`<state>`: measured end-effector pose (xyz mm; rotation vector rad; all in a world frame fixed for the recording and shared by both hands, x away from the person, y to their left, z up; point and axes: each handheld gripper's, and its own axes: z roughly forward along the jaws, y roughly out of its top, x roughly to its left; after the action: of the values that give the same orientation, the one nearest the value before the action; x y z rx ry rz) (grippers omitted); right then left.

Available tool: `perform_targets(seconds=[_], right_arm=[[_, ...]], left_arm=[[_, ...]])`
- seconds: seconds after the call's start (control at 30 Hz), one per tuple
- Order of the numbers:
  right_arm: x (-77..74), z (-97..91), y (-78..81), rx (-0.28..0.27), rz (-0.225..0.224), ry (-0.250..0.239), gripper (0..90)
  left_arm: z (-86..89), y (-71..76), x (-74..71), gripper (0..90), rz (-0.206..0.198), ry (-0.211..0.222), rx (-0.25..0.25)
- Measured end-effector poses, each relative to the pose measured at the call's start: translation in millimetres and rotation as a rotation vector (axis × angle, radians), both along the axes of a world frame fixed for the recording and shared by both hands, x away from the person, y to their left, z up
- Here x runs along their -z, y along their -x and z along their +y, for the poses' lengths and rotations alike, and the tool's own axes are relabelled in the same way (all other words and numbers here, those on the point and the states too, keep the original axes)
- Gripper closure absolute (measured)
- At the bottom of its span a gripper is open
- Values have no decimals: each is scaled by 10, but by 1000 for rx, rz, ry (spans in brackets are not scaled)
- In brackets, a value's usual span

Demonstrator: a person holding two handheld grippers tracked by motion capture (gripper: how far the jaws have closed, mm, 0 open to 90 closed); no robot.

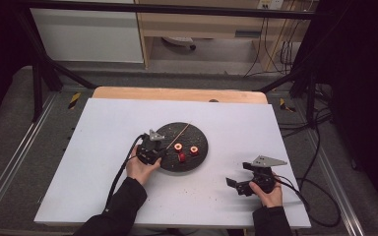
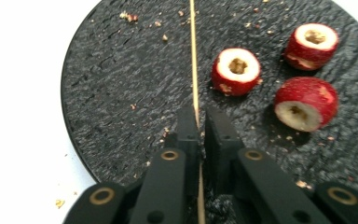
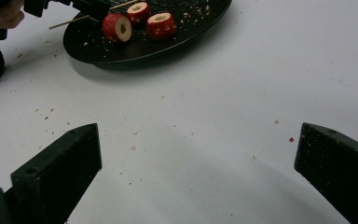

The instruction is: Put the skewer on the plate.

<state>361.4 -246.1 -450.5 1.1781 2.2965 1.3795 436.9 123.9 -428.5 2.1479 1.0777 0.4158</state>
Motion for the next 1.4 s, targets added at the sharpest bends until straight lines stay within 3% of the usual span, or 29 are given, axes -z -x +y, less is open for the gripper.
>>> perform_targets(seconds=[0.1, 0.2, 0.27, 0.47, 0.63, 0.87, 1.2, 1.4], right_arm=[[-2, -2, 2, 0, -1, 2, 14], [-7, -4, 4, 4, 1, 2, 14], [-7, -6, 4, 4, -3, 3, 14], [-9, -7, 6, 4, -2, 2, 13], [-12, -11, 6, 6, -2, 5, 12], [-10, -8, 6, 8, 0, 4, 12], [1, -2, 11, 7, 10, 18, 9], [13, 1, 18, 4, 16, 38, 7]], left_arm=[[43, 44, -64, 743, -9, 15, 18], [95, 111, -140, 673, -44, 21, 40], [136, 149, -185, 588, -53, 32, 59], [316, 259, -244, 398, -33, 49, 118], [514, 382, -199, 262, -29, 58, 123], [842, 544, -147, 128, -66, 65, 102], [1323, 764, 26, 62, -89, 118, 47], [1490, 872, 150, 59, -103, 127, 44]])
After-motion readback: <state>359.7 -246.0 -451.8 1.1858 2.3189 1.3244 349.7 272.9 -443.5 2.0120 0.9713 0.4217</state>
